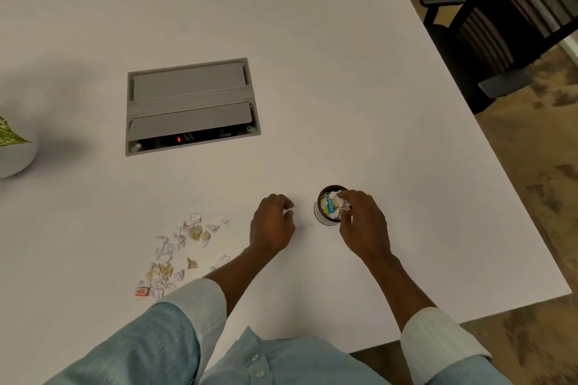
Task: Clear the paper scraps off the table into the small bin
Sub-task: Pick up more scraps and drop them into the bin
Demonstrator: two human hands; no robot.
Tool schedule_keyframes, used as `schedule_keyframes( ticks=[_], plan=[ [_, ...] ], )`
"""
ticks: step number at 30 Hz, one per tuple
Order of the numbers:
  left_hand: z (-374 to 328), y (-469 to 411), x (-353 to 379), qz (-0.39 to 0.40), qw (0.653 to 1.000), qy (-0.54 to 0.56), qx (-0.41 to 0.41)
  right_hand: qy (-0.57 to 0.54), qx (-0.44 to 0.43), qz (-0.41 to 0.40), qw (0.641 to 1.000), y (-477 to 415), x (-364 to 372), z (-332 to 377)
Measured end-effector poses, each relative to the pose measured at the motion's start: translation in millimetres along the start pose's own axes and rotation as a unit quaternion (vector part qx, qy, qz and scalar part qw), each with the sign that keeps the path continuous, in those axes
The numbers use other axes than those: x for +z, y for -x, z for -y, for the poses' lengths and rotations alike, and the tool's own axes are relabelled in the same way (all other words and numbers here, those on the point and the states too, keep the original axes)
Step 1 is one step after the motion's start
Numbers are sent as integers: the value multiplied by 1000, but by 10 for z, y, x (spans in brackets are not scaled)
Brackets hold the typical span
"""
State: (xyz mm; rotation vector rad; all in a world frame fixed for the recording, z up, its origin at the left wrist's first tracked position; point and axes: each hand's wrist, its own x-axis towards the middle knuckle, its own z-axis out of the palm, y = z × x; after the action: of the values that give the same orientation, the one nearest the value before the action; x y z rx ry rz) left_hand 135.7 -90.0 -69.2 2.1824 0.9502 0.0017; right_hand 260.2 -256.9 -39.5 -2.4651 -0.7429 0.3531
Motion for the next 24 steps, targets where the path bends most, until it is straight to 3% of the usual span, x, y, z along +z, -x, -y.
schedule_keyframes(
  ticks=[6, 10, 14, 19, 24],
  plan=[
    [650, 254, -95, 156, 969, -191, 8, 148, -143, 55, 977, 131, 175, -88],
    [825, 366, -73, 239, 932, -272, 34, 243, -123, 97, 957, 103, 320, -160],
    [853, 386, -53, 256, 919, -297, 45, 287, -102, 140, 942, 40, 386, -188],
    [882, 408, -20, 242, 925, -290, 47, 262, -79, 178, 945, -60, 371, -124],
    [878, 433, 2, 238, 926, -292, 42, 203, -87, 76, 972, -62, 283, -50]
  ],
)
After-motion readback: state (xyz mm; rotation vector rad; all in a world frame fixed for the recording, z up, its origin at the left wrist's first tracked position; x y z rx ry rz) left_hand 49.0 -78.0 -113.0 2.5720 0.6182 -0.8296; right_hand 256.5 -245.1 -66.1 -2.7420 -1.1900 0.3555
